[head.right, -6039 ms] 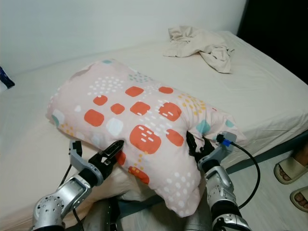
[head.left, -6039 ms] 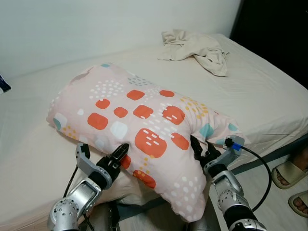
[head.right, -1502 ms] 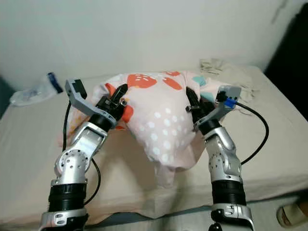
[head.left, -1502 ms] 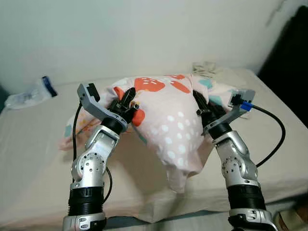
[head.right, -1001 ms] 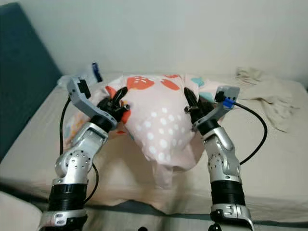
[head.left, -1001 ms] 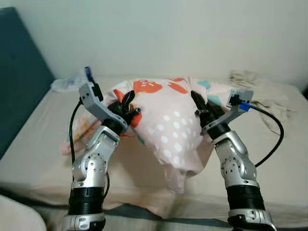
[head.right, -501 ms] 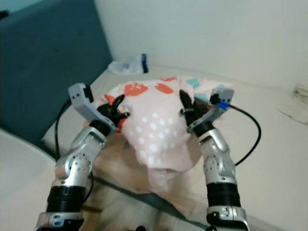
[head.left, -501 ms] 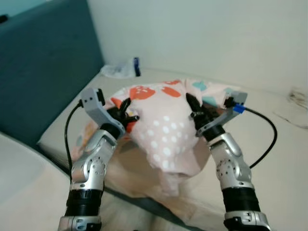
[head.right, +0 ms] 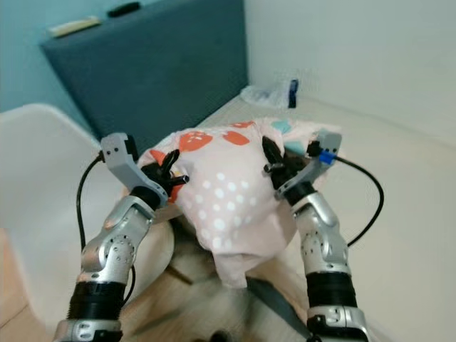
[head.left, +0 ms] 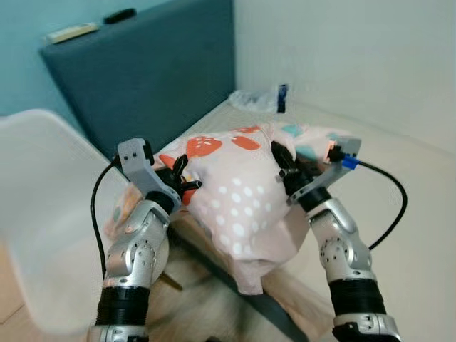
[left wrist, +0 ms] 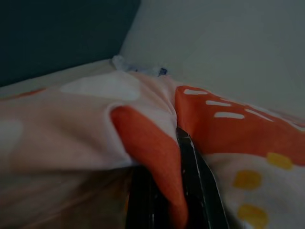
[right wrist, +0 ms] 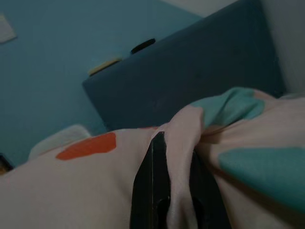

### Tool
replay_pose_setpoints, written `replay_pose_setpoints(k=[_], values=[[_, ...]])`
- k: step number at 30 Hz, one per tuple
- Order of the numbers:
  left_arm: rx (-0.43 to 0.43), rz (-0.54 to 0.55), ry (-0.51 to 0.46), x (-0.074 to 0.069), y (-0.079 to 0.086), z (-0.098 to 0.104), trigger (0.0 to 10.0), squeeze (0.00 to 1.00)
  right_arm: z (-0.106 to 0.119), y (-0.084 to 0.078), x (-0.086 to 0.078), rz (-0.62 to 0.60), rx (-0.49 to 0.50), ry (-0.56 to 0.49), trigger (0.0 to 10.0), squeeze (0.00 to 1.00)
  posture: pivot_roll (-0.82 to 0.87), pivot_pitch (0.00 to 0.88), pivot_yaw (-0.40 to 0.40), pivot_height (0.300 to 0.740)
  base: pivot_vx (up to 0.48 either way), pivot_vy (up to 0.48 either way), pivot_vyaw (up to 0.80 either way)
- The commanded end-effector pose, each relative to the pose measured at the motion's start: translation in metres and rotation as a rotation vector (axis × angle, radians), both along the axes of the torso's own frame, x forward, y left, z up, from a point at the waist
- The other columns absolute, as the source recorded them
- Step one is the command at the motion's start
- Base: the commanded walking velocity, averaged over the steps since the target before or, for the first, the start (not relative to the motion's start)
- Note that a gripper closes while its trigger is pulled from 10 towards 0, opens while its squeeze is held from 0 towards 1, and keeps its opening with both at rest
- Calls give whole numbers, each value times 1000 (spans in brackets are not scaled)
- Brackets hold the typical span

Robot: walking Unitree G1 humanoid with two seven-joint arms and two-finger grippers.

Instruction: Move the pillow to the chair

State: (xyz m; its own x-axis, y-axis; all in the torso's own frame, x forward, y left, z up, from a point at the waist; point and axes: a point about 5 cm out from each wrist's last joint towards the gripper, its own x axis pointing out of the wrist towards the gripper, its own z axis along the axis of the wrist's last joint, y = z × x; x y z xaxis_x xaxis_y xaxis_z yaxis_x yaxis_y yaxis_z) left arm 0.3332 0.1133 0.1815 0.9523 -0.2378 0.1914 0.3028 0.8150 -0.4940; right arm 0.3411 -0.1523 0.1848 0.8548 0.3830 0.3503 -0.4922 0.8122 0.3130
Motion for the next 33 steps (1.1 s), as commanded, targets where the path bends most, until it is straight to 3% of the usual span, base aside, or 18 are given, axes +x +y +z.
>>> replay_pose_setpoints(k=[1,14,20,33], values=[[14,-14,-73,0,-2,12,10000,0,2,19,-2,82,-3,-21,10000,0,-33,96,33,740,0,0,781],[36,-20,-67,2,-5,12,10000,0,1,21,0,79,2,-14,10000,0,-30,100,38,740,0,0,781],[82,-10,-24,4,-6,4,10000,0,-5,23,3,49,-12,32,10000,0,-32,103,39,740,0,-316,0],[44,11,-10,5,-5,2,10000,0,-5,24,-1,69,-30,8,10000,0,-33,107,37,740,0,-74,640]])
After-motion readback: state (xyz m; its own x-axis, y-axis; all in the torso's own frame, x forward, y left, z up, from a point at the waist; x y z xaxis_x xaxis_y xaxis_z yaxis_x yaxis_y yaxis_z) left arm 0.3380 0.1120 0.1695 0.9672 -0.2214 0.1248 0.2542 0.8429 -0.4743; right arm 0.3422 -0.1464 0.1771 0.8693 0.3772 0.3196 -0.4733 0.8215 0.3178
